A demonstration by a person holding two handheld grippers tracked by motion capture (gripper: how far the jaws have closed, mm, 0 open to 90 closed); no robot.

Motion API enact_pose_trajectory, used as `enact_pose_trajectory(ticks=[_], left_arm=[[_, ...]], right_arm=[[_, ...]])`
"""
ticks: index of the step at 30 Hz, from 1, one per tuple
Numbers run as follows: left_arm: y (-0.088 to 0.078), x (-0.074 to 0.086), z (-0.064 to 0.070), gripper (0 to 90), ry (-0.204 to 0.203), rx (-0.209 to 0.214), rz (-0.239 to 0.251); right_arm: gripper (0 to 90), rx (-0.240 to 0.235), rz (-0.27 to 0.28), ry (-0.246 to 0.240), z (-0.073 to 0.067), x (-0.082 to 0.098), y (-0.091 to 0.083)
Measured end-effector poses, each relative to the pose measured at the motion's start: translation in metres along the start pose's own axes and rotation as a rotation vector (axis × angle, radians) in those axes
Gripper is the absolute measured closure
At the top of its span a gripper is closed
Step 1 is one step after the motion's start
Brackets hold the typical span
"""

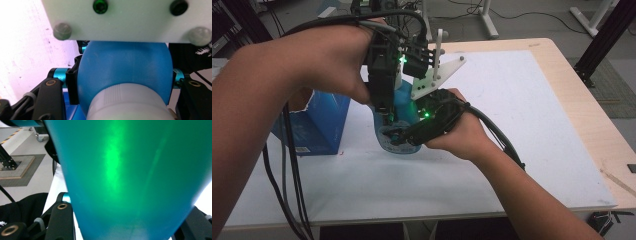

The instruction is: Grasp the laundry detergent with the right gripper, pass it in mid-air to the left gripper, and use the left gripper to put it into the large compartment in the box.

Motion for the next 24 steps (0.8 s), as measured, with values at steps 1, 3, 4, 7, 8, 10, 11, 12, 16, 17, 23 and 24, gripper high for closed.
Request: enact_pose_trajectory(ticks=[1, 3, 4, 7, 8, 10, 11, 12, 16, 17, 23, 24], left_arm=[[0.000, 0.000, 0.000, 38.2, -0.002, -0.001, -0.001], [0.000, -0.001, 0.001, 38.2, 0.000, -0.002, 0.001], [-0.001, 0.000, 0.001, 38.2, -0.003, -0.003, 0.001], [-0.002, 0.000, 0.001, 38.2, -0.004, -0.001, -0.003], [-0.003, 0.000, 0.002, 38.2, -0.005, 0.000, -0.004], [-0.004, 0.000, 0.002, 38.2, -0.005, 0.001, -0.002], [-0.005, 0.000, 0.002, 38.2, -0.002, 0.001, 0.000], [-0.005, -0.001, 0.003, 38.2, -0.008, -0.006, 0.009], [-0.008, 0.000, 0.003, 38.1, 0.002, -0.011, -0.006], [-0.009, 0.001, 0.003, 38.1, 0.002, -0.010, -0.011], [-0.012, 0.004, 0.002, 38.1, -0.012, -0.014, -0.010], [-0.013, 0.005, 0.001, 38.2, -0.015, -0.013, -0.014]], right_arm=[[45.0, 0.003, 0.001, -0.002, 0.000, 0.000, 0.000], [44.9, 0.004, -0.001, -0.004, 0.000, 0.000, -0.001], [44.7, 0.004, 0.000, -0.007, -0.001, -0.001, -0.001], [44.6, 0.000, 0.000, -0.004, -0.001, -0.001, -0.001], [44.2, 0.001, 0.001, -0.004, -0.002, -0.001, -0.001], [43.4, -0.005, 0.009, -0.002, -0.001, -0.002, -0.001], [43.1, -0.003, 0.012, 0.001, -0.001, -0.002, -0.002], [42.2, -0.002, 0.015, 0.006, -0.001, -0.003, -0.002], [35.0, 0.040, 0.009, 0.051, -0.002, -0.002, -0.004], [33.1, 0.051, 0.001, 0.055, -0.003, -0.001, -0.005], [30.7, 0.067, 0.012, 0.065, -0.003, 0.001, -0.014], [26.1, 0.083, 0.013, 0.077, -0.001, 0.000, -0.020]])
Point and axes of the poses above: each handheld gripper's, and its own axes: y roughly forward along the jaws, x roughly out of its underside, z roughly to its right, the point moved 7 cm from there along y, roughly forward along the jaws, and after that the axes turned 9 degrees about z, right-handed, at the moved point
